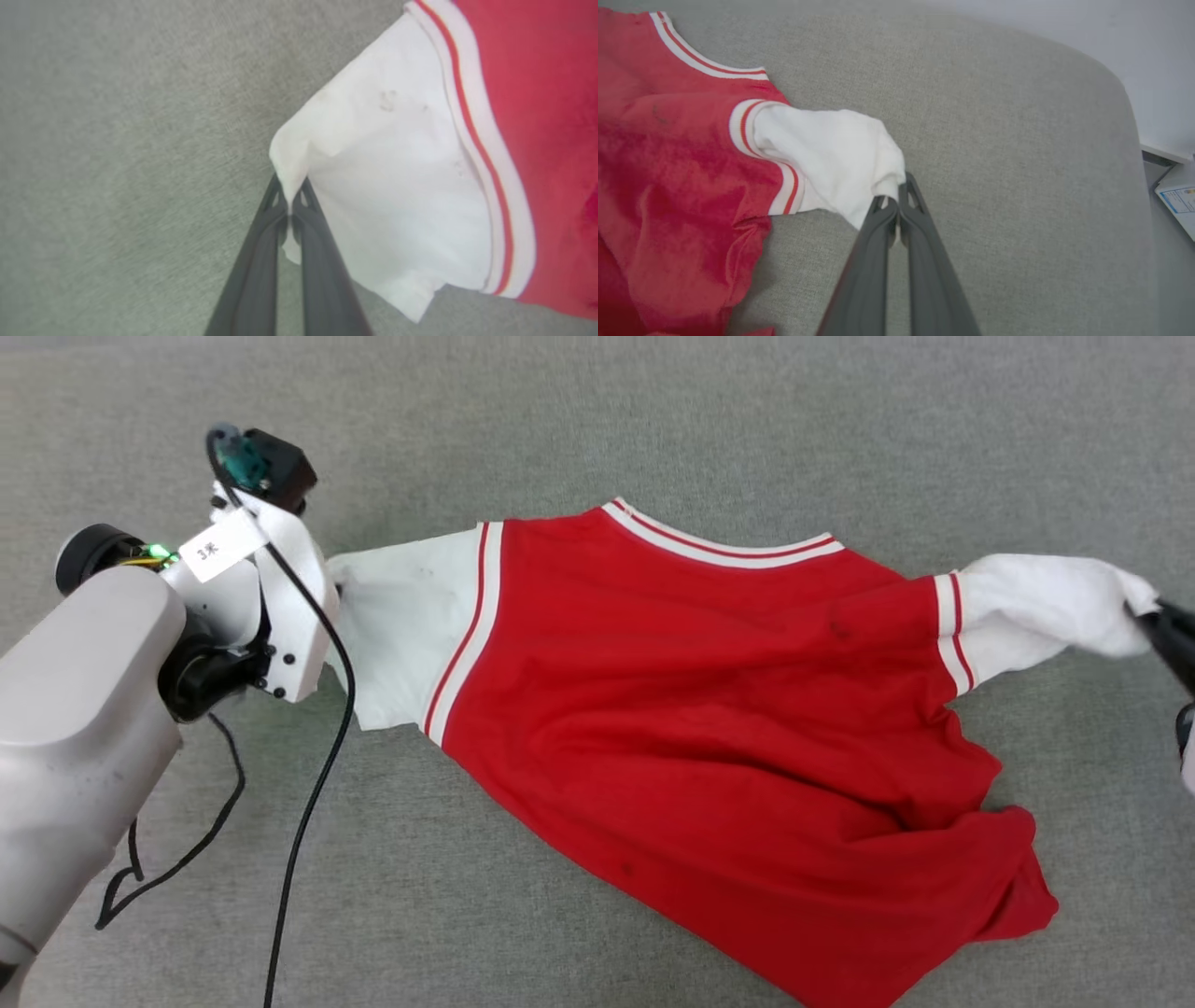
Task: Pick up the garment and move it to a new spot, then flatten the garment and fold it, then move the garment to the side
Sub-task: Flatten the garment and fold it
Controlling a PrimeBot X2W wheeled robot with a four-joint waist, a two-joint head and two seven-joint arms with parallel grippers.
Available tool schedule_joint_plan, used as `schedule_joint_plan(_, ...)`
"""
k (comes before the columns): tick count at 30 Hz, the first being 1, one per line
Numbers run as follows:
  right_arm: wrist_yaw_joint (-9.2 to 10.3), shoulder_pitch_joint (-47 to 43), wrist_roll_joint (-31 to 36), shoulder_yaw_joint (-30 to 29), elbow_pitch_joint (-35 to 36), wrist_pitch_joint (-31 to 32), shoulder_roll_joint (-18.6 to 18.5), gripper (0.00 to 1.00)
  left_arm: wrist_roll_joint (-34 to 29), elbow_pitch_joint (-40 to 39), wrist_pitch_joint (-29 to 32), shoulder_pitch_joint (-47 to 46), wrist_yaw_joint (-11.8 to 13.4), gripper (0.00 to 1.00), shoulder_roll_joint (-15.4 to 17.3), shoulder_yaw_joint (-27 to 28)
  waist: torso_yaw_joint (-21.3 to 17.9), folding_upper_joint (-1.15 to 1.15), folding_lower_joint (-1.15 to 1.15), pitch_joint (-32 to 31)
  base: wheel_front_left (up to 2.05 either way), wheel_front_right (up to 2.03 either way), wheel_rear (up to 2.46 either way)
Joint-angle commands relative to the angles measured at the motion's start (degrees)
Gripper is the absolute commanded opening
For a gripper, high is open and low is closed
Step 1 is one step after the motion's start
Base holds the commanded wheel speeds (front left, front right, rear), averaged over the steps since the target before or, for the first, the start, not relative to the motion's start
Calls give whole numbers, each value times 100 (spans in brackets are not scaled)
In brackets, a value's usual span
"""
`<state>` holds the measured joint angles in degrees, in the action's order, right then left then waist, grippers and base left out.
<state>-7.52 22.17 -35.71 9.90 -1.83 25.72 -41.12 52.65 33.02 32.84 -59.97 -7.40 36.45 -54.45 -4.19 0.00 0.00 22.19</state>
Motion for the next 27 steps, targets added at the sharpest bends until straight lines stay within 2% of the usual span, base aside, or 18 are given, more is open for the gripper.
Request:
schedule_joint_plan(1,5,91,41,16,11,-43,-27,0,-18,-77,-182,53,-1,0,33,-16,52,0,0,-163,0,0,0)
schedule_joint_plan(5,6,334,108,45,-28,-177,-76,0,-287,-286,-1011,-36,0,0,167,-89,156,0,0,-468,0,0,0)
schedule_joint_plan(10,5,563,113,82,-165,-363,-142,0,-513,-566,-1628,-162,31,0,257,-14,320,0,0,-860,0,0,0)
schedule_joint_plan(19,6,1227,166,-157,-319,-929,-141,0,-704,-1582,-2009,-318,351,0,698,243,395,0,0,-1389,0,0,0)
schedule_joint_plan(27,6,1851,93,31,-292,-940,-213,0,-772,-2435,-2137,-577,702,0,1068,604,346,0,0,-1596,0,0,0)
